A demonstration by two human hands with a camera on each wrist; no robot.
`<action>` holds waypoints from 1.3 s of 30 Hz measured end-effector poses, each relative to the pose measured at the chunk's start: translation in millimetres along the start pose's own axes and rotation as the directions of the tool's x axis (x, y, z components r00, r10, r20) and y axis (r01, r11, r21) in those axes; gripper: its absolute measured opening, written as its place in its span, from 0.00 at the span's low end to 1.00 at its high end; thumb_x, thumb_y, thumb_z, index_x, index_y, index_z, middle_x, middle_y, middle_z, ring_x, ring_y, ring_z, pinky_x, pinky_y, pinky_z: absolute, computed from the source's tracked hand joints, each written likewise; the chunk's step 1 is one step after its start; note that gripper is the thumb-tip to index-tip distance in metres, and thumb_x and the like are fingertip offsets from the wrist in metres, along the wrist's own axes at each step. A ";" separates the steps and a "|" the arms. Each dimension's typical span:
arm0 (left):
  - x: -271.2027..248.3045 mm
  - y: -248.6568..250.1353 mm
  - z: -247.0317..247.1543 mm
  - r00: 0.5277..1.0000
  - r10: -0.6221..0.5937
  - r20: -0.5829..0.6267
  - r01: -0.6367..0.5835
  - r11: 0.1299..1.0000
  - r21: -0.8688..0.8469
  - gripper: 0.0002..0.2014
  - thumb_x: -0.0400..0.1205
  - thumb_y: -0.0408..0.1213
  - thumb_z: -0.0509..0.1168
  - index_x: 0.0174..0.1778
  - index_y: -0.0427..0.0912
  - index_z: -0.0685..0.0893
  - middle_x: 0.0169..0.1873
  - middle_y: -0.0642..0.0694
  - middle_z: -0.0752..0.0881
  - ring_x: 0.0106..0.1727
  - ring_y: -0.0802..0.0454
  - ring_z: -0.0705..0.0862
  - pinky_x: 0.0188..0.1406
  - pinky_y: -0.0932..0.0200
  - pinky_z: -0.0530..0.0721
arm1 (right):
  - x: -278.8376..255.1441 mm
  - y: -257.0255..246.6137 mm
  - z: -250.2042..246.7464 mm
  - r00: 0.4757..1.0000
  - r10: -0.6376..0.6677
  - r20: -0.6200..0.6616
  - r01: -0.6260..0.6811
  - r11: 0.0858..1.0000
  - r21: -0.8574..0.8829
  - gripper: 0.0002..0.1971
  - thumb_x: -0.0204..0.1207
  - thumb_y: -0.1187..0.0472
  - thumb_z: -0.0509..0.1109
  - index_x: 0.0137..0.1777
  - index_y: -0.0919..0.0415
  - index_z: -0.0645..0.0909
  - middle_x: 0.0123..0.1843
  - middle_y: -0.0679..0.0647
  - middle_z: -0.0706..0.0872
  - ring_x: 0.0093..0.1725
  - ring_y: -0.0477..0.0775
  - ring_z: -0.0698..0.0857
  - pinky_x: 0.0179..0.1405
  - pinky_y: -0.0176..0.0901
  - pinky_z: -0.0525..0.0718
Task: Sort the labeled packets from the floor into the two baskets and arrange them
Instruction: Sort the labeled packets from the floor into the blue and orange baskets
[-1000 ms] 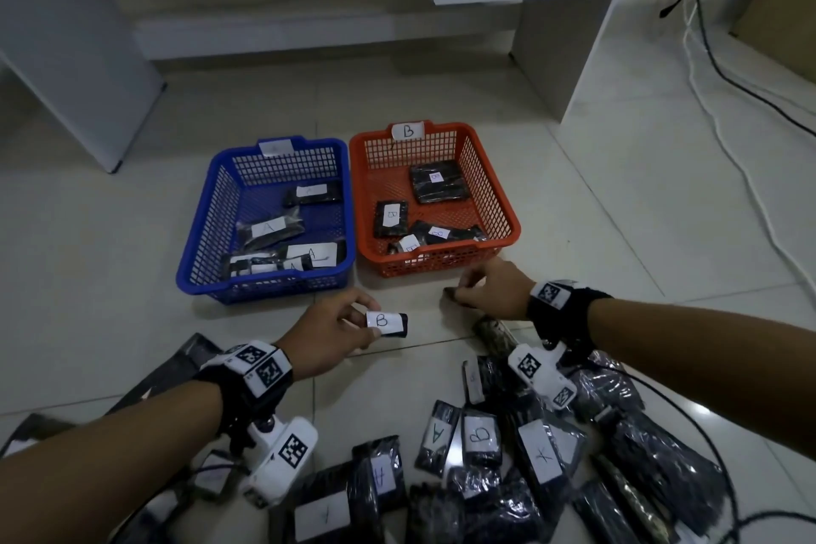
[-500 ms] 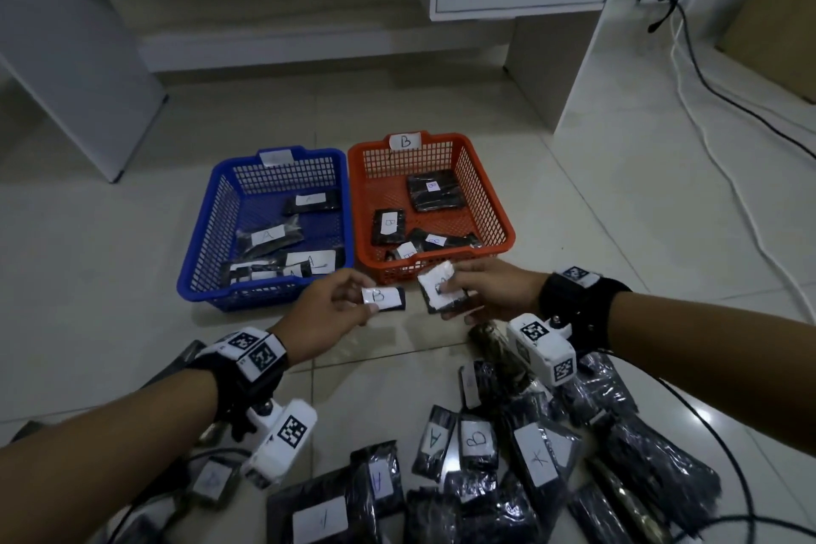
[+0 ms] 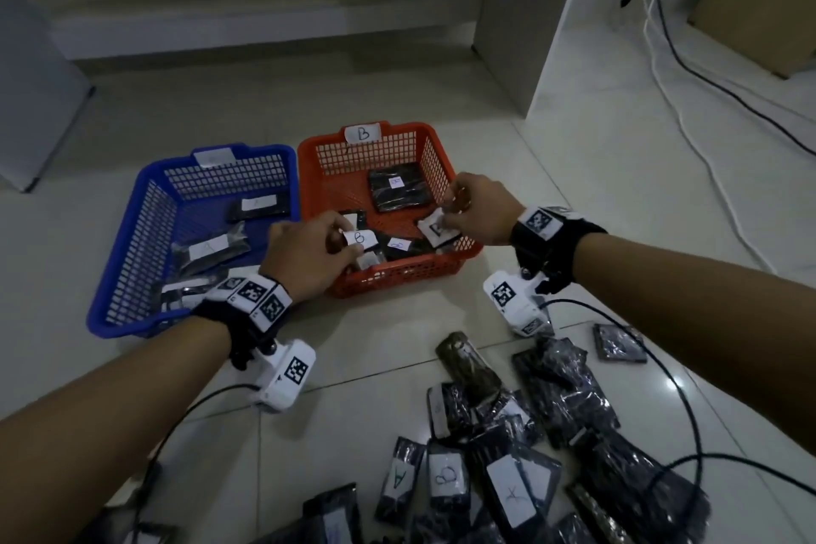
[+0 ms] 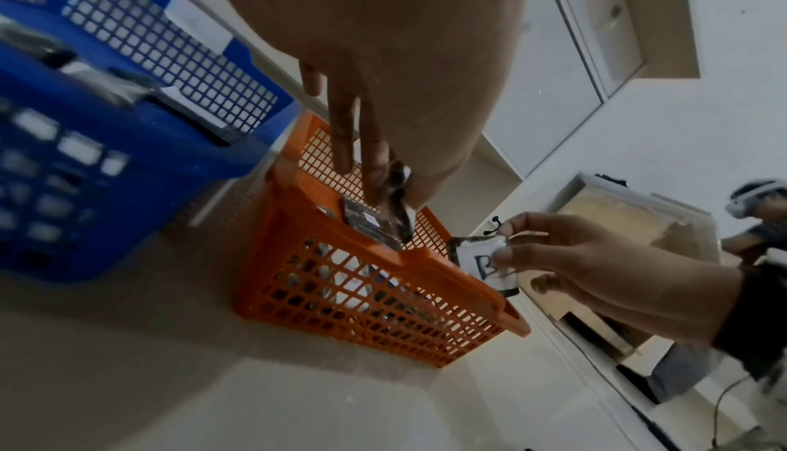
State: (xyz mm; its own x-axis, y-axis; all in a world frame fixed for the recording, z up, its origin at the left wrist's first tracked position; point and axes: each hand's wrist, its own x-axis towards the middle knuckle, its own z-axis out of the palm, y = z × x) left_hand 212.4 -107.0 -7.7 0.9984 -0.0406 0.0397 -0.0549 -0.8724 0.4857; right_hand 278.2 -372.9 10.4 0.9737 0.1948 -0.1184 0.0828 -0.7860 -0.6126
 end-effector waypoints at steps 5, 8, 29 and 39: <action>21.1 2.9 23.2 0.995 0.027 0.101 -0.040 0.992 0.123 0.09 0.83 0.56 0.65 0.51 0.56 0.84 0.44 0.59 0.88 0.51 0.57 0.77 0.71 0.50 0.59 | 6.5 3.5 26.4 0.994 -0.087 0.067 0.093 0.992 -0.090 0.09 0.73 0.58 0.80 0.48 0.52 0.82 0.48 0.49 0.90 0.48 0.51 0.88 0.43 0.38 0.83; 22.5 -1.3 35.3 0.988 0.090 0.125 -0.113 0.975 0.191 0.08 0.84 0.53 0.63 0.49 0.57 0.85 0.47 0.57 0.90 0.53 0.56 0.81 0.69 0.49 0.59 | 8.9 4.3 34.6 0.991 -0.105 0.082 0.116 0.983 -0.139 0.06 0.75 0.57 0.78 0.49 0.53 0.86 0.51 0.52 0.91 0.51 0.54 0.89 0.55 0.52 0.89; -100.1 48.5 83.6 0.689 0.428 0.585 -0.426 0.892 -0.150 0.21 0.79 0.59 0.67 0.65 0.59 0.72 0.55 0.55 0.79 0.51 0.54 0.80 0.50 0.50 0.84 | -117.9 48.6 70.3 0.926 0.019 0.376 0.171 0.869 -0.465 0.36 0.74 0.31 0.69 0.73 0.55 0.71 0.65 0.59 0.81 0.60 0.65 0.84 0.56 0.56 0.84; -118.1 40.5 95.3 0.751 0.372 0.545 -0.422 0.906 -0.037 0.22 0.77 0.62 0.67 0.61 0.56 0.75 0.53 0.57 0.76 0.50 0.55 0.79 0.47 0.57 0.75 | -112.5 49.9 50.6 0.903 0.120 0.414 -0.123 0.992 -0.020 0.26 0.74 0.53 0.79 0.72 0.53 0.81 0.55 0.54 0.88 0.44 0.51 0.87 0.42 0.40 0.86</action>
State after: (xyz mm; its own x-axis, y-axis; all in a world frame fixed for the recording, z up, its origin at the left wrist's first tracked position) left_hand 93.6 -183.9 -75.9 0.7376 -0.6208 -0.2655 -0.4714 -0.7550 0.4557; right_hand 162.1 -404.4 -46.3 0.8008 0.3243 -0.5035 -0.0332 -0.8154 -0.5780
